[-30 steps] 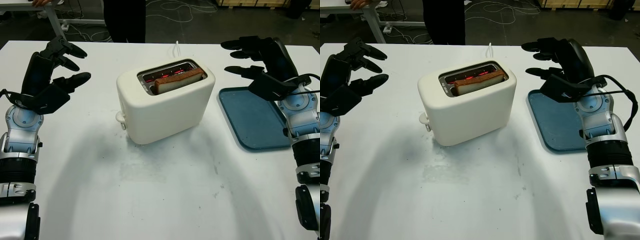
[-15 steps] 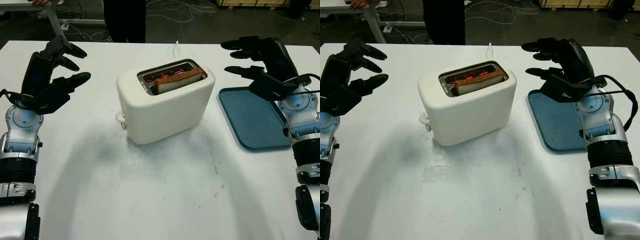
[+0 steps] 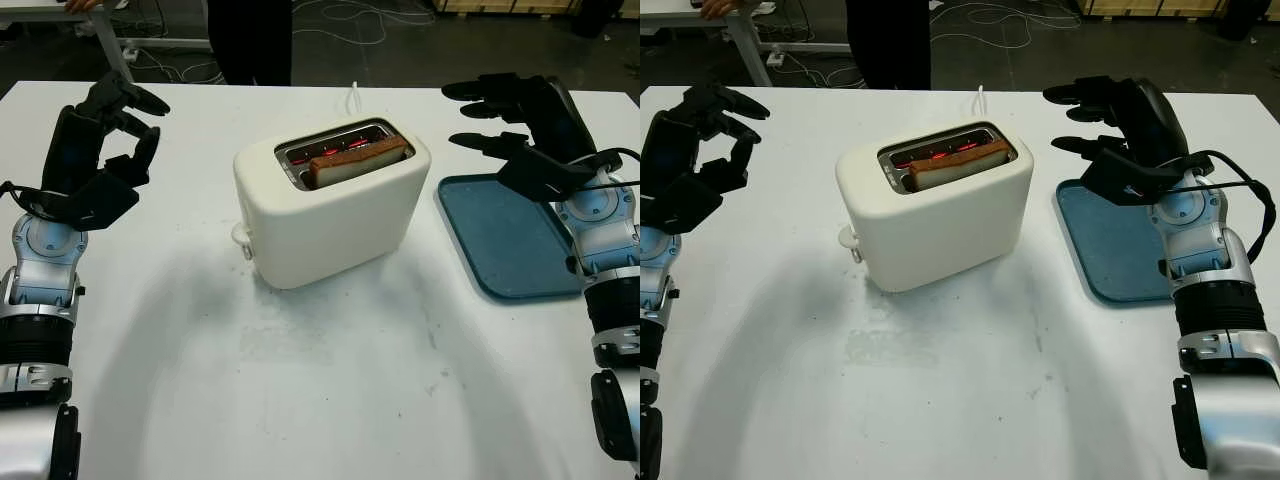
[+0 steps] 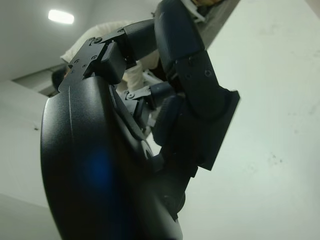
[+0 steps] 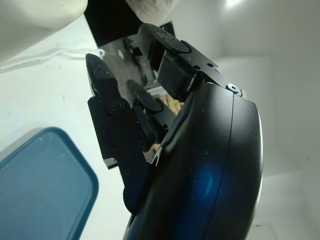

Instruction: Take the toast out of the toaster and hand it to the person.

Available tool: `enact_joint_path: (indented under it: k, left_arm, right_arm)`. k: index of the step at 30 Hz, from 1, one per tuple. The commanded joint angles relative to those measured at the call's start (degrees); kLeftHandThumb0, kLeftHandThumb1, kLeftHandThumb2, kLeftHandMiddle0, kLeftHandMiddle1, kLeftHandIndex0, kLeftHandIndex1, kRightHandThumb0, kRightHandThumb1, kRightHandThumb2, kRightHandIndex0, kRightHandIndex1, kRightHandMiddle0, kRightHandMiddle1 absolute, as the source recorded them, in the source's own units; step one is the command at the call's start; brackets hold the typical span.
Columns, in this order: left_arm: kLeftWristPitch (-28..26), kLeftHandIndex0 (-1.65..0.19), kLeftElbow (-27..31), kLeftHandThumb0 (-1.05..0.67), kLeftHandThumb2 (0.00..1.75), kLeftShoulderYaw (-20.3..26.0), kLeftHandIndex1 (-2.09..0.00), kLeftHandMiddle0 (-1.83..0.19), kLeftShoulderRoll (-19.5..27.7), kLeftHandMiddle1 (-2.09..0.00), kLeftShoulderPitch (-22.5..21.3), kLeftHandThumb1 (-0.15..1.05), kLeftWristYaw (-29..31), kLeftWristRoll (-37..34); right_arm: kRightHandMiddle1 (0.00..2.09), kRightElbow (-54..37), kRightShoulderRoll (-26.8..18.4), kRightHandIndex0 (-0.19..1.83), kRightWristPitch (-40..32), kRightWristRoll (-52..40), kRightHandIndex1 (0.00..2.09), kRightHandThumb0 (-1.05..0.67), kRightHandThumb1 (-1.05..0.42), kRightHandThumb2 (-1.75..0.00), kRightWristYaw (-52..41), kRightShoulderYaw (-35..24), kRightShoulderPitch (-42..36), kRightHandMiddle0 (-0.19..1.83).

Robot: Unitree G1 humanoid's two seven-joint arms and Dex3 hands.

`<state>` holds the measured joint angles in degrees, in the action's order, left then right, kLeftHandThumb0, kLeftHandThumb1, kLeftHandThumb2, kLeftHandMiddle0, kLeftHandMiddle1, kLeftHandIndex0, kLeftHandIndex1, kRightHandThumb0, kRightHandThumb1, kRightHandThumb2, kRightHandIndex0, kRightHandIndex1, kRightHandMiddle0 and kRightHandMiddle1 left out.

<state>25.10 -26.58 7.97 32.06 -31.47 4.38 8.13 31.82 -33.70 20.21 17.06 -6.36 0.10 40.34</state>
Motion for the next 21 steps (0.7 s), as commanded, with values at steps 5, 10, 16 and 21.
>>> enact_joint_path:
  k: [5,10,16,21]
  left_arm:
    - [0.9,-0.28,0.5,-0.67,1.74,1.2,-1.31,-0.22,-1.4,-1.43,-0.5,0.29,-0.5,-2.4]
    - [1.2,-0.29,1.4,-0.73,1.75,1.1,-1.35,-0.2,-1.9,-1.44,-0.3,0.32,-2.2,-0.7]
    - [2.3,-0.3,-0.3,-0.86,1.36,0.9,-1.33,-0.29,-2.2,-1.36,-0.6,0.36,-1.9,-1.2]
    - [2.0,-0.32,-0.3,-0.91,0.65,0.9,-1.29,-0.3,-1.9,-1.35,-0.6,0.72,-2.5,-0.4]
  right_arm:
    - [0.0,-0.2,-0.7,0.94,0.0,-0.1,0.0,-0.25,-0.78,0.0,-0.1,-0.1,0.1,0.85]
    - [0.0,-0.1,-0.6,0.93,-0.4,-0.3,0.0,-0.25,-0.79,0.0,-0.4,-0.2,0.1,0.85]
    - [0.0,0.5,-0.8,0.95,0.9,0.0,0.01,-0.27,-0.79,0.0,0.0,0.0,0.3,0.85]
    - [0.0,0.3,-0.8,0.94,0.3,-0.1,0.0,-0.27,-0.79,0.0,-0.2,0.0,0.3,0.85]
